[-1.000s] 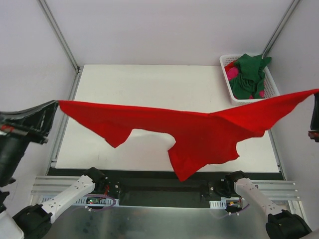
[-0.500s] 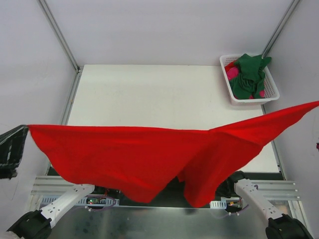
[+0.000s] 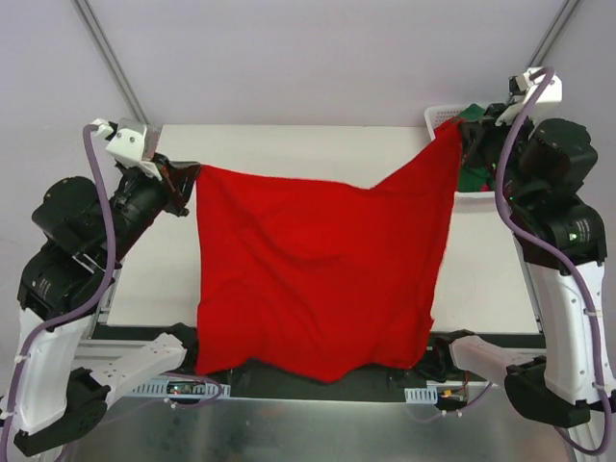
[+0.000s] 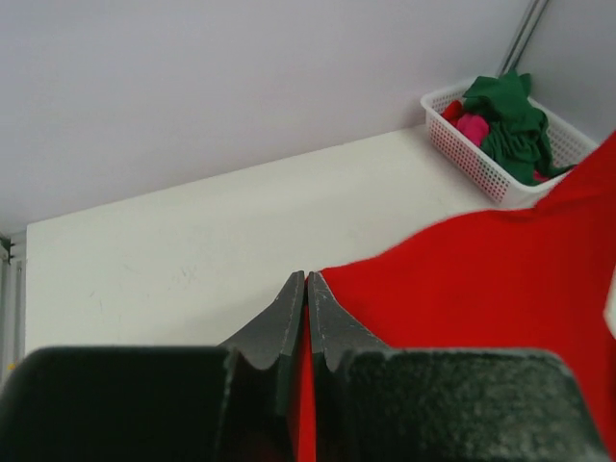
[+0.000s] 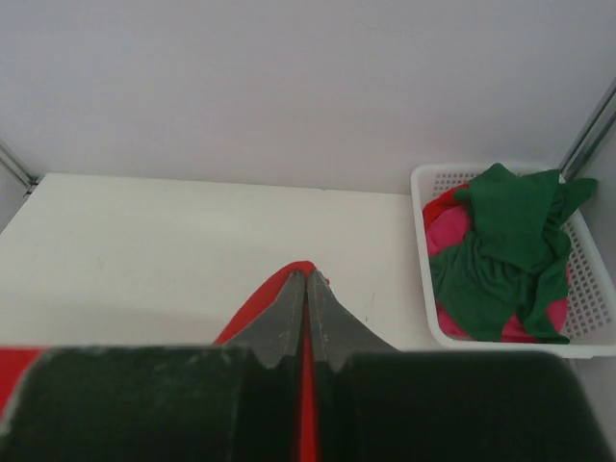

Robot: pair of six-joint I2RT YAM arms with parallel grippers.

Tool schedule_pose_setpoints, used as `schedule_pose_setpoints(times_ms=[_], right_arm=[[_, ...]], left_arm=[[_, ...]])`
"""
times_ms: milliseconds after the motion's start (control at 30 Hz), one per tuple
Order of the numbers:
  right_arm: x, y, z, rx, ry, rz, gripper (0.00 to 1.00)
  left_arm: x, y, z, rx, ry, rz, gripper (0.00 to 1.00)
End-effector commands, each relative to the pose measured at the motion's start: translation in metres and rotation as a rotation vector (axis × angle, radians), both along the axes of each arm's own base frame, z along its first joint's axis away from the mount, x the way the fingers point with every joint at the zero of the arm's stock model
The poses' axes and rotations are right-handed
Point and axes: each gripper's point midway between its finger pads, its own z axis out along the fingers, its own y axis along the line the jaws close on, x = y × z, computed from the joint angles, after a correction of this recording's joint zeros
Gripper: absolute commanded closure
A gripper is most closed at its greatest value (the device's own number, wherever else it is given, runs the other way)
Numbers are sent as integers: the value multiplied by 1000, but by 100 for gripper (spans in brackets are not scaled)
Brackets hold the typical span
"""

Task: Fold and stack the t-shirts

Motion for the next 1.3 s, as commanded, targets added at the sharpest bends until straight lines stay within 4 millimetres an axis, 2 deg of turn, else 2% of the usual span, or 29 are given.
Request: schedule_pose_setpoints(times_ms=[0,33,100,133,200,233,267,367,500,567,600,633,733,833,867,933,967,1000,1033,1067,1100,1133,1167,1200,1233,1267], right_arm=[[-75,-24,92,73,-287,2,99],[-89,-29,96,75,-299,3,99],[-119,-37,113,96,-355,9,98],[-143,-45,123,113,-405,10,98],[-172,-54,135,133,-466,8,99],[-187,-59,140,146,-496,7,99],[-207,-66,144,161,-537,5,99],[-250,-80,153,200,-625,3,98],[-274,-90,164,220,-698,-8,99],[-274,-92,168,211,-715,-18,99],[-270,-92,171,210,-723,-26,99],[-265,-92,172,199,-722,-39,98],[-231,-85,169,178,-684,-59,99],[-173,-67,151,139,-583,-63,99],[-157,-62,145,133,-555,-60,99],[-106,-45,115,104,-456,-59,98],[-91,-40,104,96,-424,-56,99],[-64,-31,79,81,-359,-53,99],[-49,-26,65,72,-327,-54,99],[-28,-19,45,59,-274,-51,99],[-8,-11,20,55,-228,-46,99],[3,-7,5,48,-198,-42,99],[21,-1,-15,37,-144,-43,98],[31,2,-26,37,-123,-47,99],[45,6,-55,15,-63,-48,99],[54,9,-67,9,-41,-48,99]], left_arm=[[-55,28,93,-144,-283,-41,100],[-64,30,97,-151,-296,-56,100],[-95,37,112,-221,-342,-118,100],[-107,39,116,-241,-357,-141,100],[-145,47,128,-298,-418,-224,100],[-158,49,131,-314,-437,-253,100],[-179,51,133,-338,-461,-310,100],[-216,62,136,-383,-513,-366,100],[-256,66,146,-376,-603,-432,100],[-258,63,153,-348,-633,-425,100],[-262,65,158,-343,-657,-421,100],[-259,65,161,-332,-664,-409,100],[-219,61,163,-280,-645,-313,100],[-148,36,151,-182,-553,-239,100],[-117,28,136,-133,-501,-199,100],[-73,9,117,-88,-426,-178,100],[-47,-5,99,-61,-385,-179,100],[-30,-13,87,-49,-355,-176,100],[-9,-24,71,-29,-314,-175,100],[15,-36,46,-2,-270,-178,100],[31,-41,30,15,-239,-158,100],[52,-49,9,48,-199,-149,100],[71,-59,-20,75,-159,-149,100],[86,-60,-36,93,-137,-122,100],[107,-66,-64,127,-82,-110,100],[120,-67,-98,153,-19,-96,100]])
